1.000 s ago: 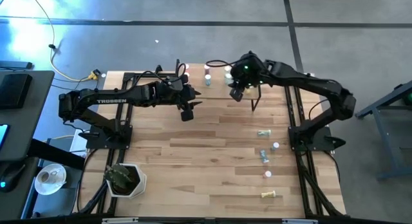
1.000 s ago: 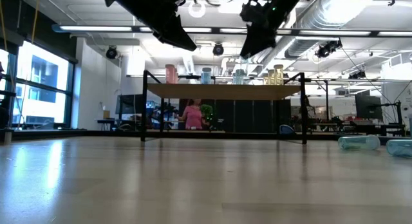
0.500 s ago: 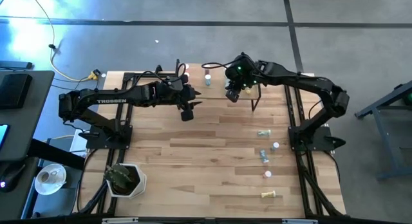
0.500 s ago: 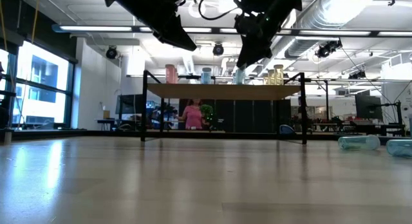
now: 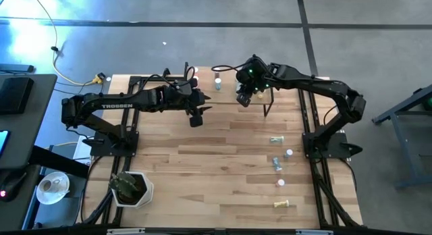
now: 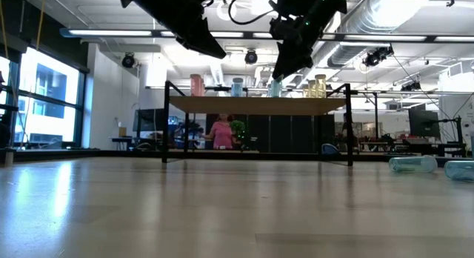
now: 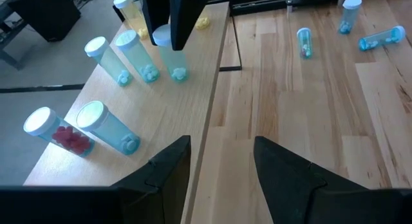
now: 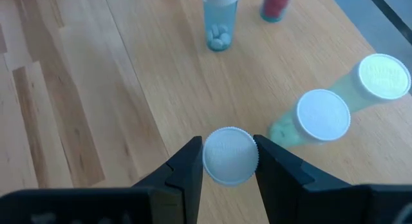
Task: Pick and place medicine bottles onto shelf by color
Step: Put the green pill bottle on the shelf aligned with the other green pill bottles, then put the blue pill bottle on the shelf aligned with the other blue pill bottles
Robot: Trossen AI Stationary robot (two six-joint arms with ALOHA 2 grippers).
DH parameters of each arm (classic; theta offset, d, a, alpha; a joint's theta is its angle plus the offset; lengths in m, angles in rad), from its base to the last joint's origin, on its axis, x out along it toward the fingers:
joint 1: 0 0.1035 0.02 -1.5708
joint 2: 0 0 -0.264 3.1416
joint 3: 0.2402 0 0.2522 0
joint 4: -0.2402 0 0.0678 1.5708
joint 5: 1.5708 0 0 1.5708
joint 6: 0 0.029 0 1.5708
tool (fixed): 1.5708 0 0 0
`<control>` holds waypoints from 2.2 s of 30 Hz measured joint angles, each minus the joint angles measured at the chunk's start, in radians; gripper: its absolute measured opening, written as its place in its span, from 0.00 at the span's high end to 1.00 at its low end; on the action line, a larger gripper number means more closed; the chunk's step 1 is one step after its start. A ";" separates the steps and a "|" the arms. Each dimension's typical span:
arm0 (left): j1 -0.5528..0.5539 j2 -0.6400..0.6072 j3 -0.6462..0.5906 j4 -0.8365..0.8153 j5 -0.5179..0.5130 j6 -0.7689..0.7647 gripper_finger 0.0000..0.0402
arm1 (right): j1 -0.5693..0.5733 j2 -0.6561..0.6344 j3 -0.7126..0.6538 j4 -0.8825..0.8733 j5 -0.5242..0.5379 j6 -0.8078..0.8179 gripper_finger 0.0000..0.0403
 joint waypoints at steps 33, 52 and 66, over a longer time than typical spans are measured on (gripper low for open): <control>0.000 0.000 0.000 0.000 0.001 0.008 0.60 | 0.000 0.000 0.000 0.020 0.068 -0.018 0.64; 0.000 0.000 0.000 0.000 0.001 0.008 0.60 | 0.000 -0.001 0.001 0.025 0.065 -0.018 0.64; 0.000 0.000 0.000 0.000 0.001 0.030 0.60 | 0.000 -0.062 0.001 0.027 0.061 -0.018 0.64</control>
